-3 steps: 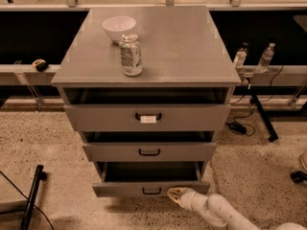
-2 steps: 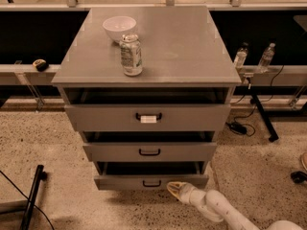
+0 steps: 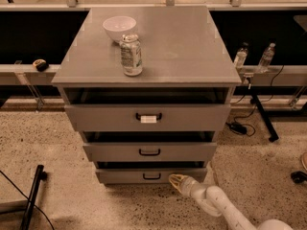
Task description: Close bottom drawer
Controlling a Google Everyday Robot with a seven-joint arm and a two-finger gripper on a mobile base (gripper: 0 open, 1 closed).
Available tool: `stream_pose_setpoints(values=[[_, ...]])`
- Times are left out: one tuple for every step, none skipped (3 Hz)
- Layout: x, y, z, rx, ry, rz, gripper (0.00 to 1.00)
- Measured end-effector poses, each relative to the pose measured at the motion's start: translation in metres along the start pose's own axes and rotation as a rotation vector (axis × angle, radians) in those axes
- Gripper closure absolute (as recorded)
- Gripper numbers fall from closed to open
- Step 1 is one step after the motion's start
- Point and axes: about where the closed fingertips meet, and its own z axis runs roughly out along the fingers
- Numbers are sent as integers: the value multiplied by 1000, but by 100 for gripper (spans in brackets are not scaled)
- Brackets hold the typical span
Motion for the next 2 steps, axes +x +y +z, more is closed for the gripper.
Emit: stream_pose_setpoints(values=[[7, -3, -3, -2, -14, -2, 100], [3, 20, -11, -111, -28, -24, 100]])
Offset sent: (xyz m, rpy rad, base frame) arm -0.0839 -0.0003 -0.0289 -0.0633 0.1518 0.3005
